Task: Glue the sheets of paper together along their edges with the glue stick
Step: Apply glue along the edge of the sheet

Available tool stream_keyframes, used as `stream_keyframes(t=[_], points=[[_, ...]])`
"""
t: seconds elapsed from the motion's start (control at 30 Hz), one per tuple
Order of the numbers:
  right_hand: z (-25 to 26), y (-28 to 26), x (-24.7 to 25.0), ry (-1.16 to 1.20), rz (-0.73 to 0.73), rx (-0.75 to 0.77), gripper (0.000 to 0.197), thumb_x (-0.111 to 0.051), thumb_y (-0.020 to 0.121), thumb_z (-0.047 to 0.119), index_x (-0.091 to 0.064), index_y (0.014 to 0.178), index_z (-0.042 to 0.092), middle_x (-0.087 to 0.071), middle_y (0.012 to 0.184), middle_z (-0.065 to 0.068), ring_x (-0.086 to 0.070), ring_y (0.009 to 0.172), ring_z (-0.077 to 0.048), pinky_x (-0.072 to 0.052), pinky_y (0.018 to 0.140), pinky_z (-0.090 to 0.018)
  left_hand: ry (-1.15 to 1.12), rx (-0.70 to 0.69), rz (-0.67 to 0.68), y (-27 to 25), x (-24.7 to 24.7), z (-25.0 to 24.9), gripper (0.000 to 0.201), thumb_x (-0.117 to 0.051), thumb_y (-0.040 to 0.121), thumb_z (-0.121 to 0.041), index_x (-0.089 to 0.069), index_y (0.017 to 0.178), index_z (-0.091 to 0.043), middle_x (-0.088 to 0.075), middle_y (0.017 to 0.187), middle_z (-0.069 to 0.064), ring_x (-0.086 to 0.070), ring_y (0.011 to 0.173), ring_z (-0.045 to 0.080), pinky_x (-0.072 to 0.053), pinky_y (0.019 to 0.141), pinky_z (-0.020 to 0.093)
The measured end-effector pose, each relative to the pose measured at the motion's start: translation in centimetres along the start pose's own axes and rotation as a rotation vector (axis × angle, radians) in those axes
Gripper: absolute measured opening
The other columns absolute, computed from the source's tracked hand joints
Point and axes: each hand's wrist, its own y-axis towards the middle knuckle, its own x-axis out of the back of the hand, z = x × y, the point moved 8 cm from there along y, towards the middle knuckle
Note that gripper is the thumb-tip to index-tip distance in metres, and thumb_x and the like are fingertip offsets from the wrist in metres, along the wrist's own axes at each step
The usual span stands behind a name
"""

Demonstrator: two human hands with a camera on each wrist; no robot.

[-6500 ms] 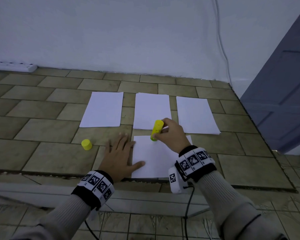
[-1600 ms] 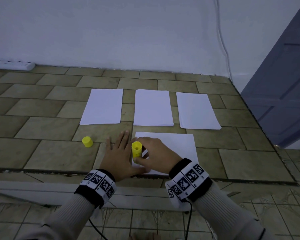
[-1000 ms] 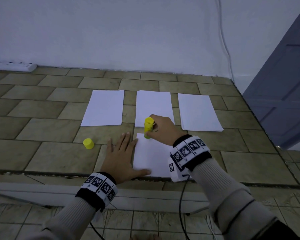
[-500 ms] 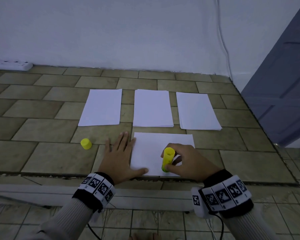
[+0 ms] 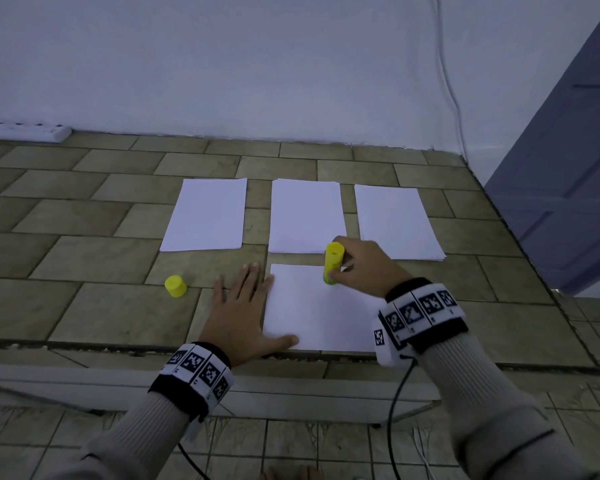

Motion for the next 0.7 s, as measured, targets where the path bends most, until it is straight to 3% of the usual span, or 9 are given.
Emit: stream_keyframes(t=[0.23,0.4,0.53,0.63,0.7], points=[[-1.8,1.4,1.2,-0.06,-0.077,-0.079,0.012,-0.064,0.078,0.007,-0.055,0.083,0.001,-0.069,0.084,-0.009,-0.064,0.082,-0.024,-0.052,0.079,-0.042,0.006,0.004,0.001,0.1,0.0,0.0,0.131,-0.001,0.051,-0.102,0.0,0.156,-0.023,0.014,0.163,0.004,0.019,0.148,0.017,0.012,0.116,0.057],[-1.9,-2.7,1.7,0.012,-0.061,-0.025,0.011,-0.072,0.079,0.007,-0.061,0.08,0.007,-0.069,0.084,-0.003,-0.063,0.076,-0.011,-0.049,0.067,-0.017,0.015,0.0,-0.002,0.0,-0.1,0.0,0.131,0.0,0.051,-0.102,0.002,0.156,-0.023,0.016,0.163,0.004,0.02,0.148,0.018,0.011,0.116,0.058],[-3.1,-6.8,2.4,0.051,-0.044,-0.076,0.019,-0.074,0.076,0.009,-0.065,0.086,0.023,-0.069,0.086,0.004,-0.064,0.078,-0.01,-0.055,0.072,-0.027,0.001,-0.004,-0.018,0.1,-0.1,0.0,0.132,0.001,0.051,-0.102,0.0,0.156,-0.022,0.015,0.163,0.004,0.019,0.148,0.018,0.011,0.116,0.058],[-3.6,-9.1,2.6,0.086,-0.049,-0.1,0.023,-0.073,0.074,0.005,-0.066,0.085,0.022,-0.067,0.08,0.008,-0.064,0.076,-0.01,-0.055,0.071,-0.027,-0.024,-0.011,-0.036,0.1,-0.2,0.1,0.132,-0.003,0.053,-0.103,-0.003,0.156,-0.021,0.011,0.163,0.005,0.016,0.149,0.018,0.01,0.116,0.059],[-3.9,-10.1,2.7,0.109,-0.058,-0.105,0.02,-0.073,0.07,0.011,-0.065,0.084,0.023,-0.067,0.08,0.009,-0.064,0.076,-0.01,-0.056,0.07,-0.029,-0.02,-0.014,-0.04,0.1,-0.2,0.1,0.131,-0.004,0.053,-0.103,-0.004,0.156,-0.021,0.011,0.163,0.005,0.015,0.149,0.019,0.009,0.116,0.059]])
